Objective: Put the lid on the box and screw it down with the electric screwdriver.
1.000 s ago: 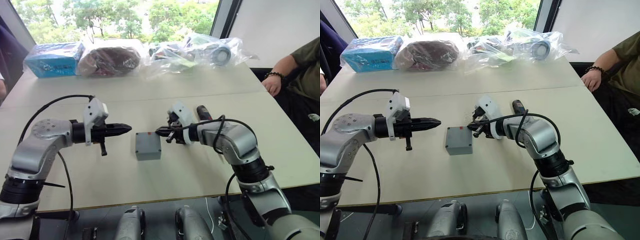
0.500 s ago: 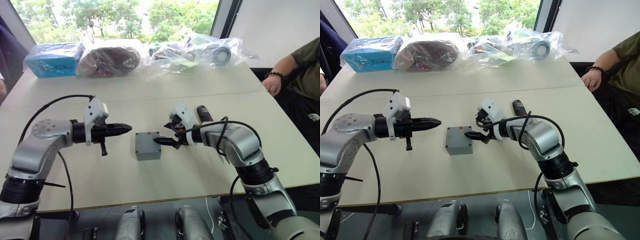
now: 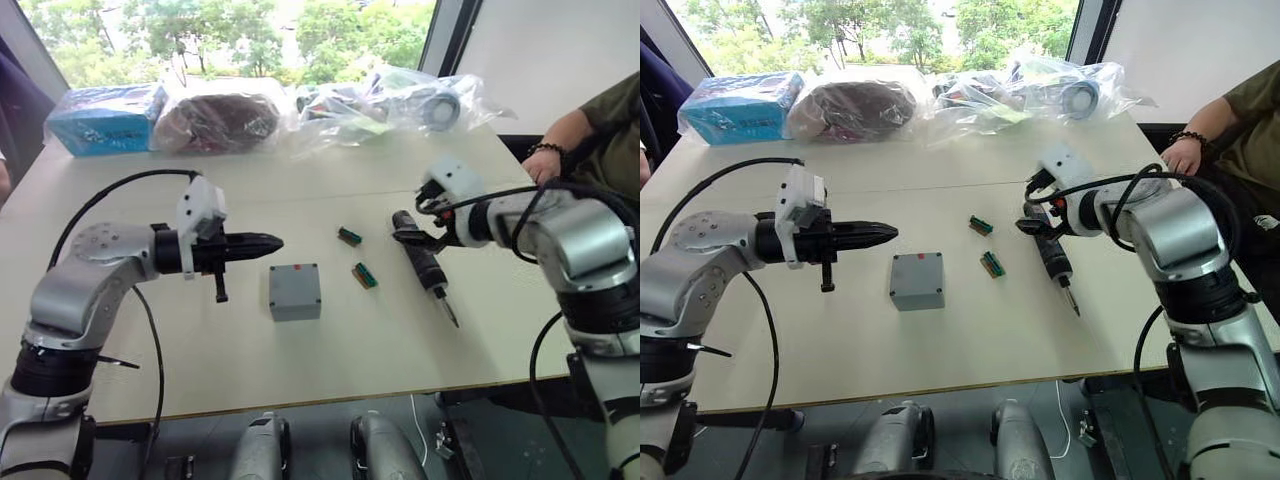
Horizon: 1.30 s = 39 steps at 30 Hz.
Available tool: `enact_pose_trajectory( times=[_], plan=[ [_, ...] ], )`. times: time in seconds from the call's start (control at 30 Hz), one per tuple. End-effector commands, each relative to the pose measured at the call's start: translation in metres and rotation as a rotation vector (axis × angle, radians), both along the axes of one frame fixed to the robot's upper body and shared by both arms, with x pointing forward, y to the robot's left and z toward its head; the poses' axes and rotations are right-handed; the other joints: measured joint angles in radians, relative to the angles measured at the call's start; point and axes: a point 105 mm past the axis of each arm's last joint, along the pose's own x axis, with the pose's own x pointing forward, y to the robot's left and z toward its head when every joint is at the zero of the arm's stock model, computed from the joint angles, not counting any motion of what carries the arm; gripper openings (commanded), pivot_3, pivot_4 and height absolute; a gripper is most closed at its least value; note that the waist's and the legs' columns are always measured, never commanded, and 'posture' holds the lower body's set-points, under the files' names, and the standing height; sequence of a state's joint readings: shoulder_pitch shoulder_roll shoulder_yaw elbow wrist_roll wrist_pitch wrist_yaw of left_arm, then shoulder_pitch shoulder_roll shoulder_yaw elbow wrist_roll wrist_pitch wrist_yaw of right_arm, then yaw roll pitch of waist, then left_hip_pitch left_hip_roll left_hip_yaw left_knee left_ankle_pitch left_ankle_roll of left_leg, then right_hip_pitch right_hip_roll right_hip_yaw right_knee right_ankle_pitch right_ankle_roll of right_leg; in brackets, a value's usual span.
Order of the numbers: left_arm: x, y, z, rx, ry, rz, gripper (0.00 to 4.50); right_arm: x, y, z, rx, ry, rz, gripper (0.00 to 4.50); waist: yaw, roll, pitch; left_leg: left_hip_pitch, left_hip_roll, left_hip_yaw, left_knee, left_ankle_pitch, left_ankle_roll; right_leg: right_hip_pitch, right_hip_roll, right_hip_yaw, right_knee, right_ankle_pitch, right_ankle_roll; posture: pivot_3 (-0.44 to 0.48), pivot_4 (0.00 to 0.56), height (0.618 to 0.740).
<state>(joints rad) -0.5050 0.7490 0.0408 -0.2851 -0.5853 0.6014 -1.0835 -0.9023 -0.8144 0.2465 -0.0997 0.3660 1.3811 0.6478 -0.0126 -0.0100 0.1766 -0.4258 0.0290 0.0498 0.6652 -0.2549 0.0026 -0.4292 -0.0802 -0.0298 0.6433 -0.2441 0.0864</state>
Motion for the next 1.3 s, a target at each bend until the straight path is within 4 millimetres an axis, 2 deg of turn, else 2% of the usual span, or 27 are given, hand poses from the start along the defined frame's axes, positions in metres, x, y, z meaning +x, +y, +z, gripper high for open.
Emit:
enact_pose_trajectory(
  times=[0.03,0.33,0.5,0.6,0.63,0.67,0.8,0.87,0.97,1.07,1.13,1.2,1.27,1.3],
  plan=[
    [-0.01,-0.012,0.014,-0.015,-0.052,-0.073,0.0,-0.004,-0.011,-0.003,-0.051,0.131,-0.063,4.49,-0.001,0.0,0.0,0.0,0.0,0.0,0.0,0.0,0.0,0.0,0.0,0.0,0.0,0.0,0.0,0.0,0.15,0.74],
    [-0.015,-0.018,0.016,-0.026,-0.06,-0.101,0.0,0.003,-0.019,-0.033,-0.081,0.34,-0.152,4.49,-0.001,0.0,0.0,0.0,0.0,0.0,0.0,0.0,0.0,0.0,0.0,0.0,0.0,0.0,0.0,0.0,0.15,0.74],
    [-0.015,-0.018,0.012,-0.031,-0.061,-0.079,0.0,0.009,-0.021,-0.058,-0.077,0.449,-0.192,4.49,-0.001,0.0,0.0,0.0,0.0,0.001,0.0,0.0,0.0,0.0,0.0,0.0,0.0,0.0,0.0,0.0,0.15,0.74],
    [-0.015,-0.018,0.01,-0.033,-0.059,-0.066,0.0,0.012,-0.018,-0.061,-0.085,0.46,-0.174,4.49,-0.001,-0.002,-0.001,0.0,0.0,0.001,0.0,0.0,0.0,0.0,0.0,0.0,0.0,0.0,0.0,0.0,0.15,0.74],
    [-0.015,-0.017,0.009,-0.033,-0.058,-0.063,0.0,0.013,-0.017,-0.061,-0.087,0.462,-0.169,3.98,-0.001,-0.002,-0.001,0.0,0.0,0.001,0.0,0.0,0.0,0.0,0.0,0.0,0.0,0.0,0.0,0.0,0.15,0.74],
    [-0.015,-0.017,0.009,-0.034,-0.058,-0.057,0.0,0.013,-0.015,-0.061,-0.093,0.462,-0.155,3.84,-0.001,-0.002,-0.001,0.0,0.0,0.001,0.0,0.0,0.0,0.001,0.0,0.0,0.0,0.0,0.0,0.0,0.15,0.74],
    [-0.015,-0.016,0.007,-0.036,-0.06,-0.036,0.0,0.015,-0.009,-0.057,-0.1,0.462,-0.13,2.38,-0.003,-0.002,-0.001,0.0,0.0,0.001,0.0,0.0,0.0,0.001,0.001,0.0,0.0,0.0,0.0,0.0,0.15,0.74],
    [-0.014,-0.015,0.007,-0.037,-0.061,-0.028,0.0,0.017,-0.008,-0.054,-0.098,0.46,-0.129,1.78,-0.006,-0.002,-0.001,0.0,0.0,0.001,0.0,0.0,0.0,0.001,0.001,0.0,0.0,0.0,0.0,0.0,0.15,0.74],
    [-0.014,-0.016,0.006,-0.033,-0.06,-0.026,0.0,0.026,-0.013,-0.042,-0.103,0.404,-0.139,1.78,-0.007,-0.002,-0.001,0.0,0.0,0.001,0.0,0.0,0.0,0.0,0.001,0.0,0.0,0.0,0.0,0.0,0.15,0.74],
    [-0.011,-0.015,0.004,-0.014,-0.059,-0.026,0.0,0.039,-0.021,-0.019,-0.152,0.274,-0.123,1.78,-0.006,-0.001,0.0,0.0,0.0,0.001,0.0,0.0,0.0,0.0,0.001,0.0,0.0,0.0,0.0,0.0,0.15,0.74],
    [-0.007,-0.014,0.002,0.001,-0.061,-0.023,0.0,0.049,-0.017,0.007,-0.158,0.126,-0.059,1.78,-0.004,0.002,0.001,0.0,0.0,0.001,0.0,0.0,0.0,-0.001,0.001,0.0,0.0,0.0,0.0,0.0,0.15,0.74],
    [-0.003,-0.015,0.001,0.008,-0.059,-0.029,0.0,0.055,-0.003,0.041,-0.135,-0.078,0.052,1.78,-0.001,0.004,0.003,-0.002,0.0,0.002,0.0,0.0,0.0,-0.002,0.001,0.001,0.001,0.0,0.0,0.0,0.15,0.74],
    [0.001,-0.017,-0.003,0.023,-0.058,-0.042,0.0,0.045,0.033,0.078,0.067,-0.249,0.217,1.78,0.001,0.005,0.005,-0.003,0.0,0.002,0.0,0.0,0.0,-0.003,0.001,0.001,0.001,0.0,0.0,0.0,0.15,0.74],
    [0.003,-0.016,-0.006,0.038,-0.059,-0.043,0.0,0.039,0.043,0.091,0.153,-0.304,0.252,1.78,-0.001,0.005,0.007,-0.003,0.0,0.003,0.0,0.0,0.0,-0.003,0.001,0.001,0.001,0.0,0.0,0.0,0.15,0.74]
  ],
)
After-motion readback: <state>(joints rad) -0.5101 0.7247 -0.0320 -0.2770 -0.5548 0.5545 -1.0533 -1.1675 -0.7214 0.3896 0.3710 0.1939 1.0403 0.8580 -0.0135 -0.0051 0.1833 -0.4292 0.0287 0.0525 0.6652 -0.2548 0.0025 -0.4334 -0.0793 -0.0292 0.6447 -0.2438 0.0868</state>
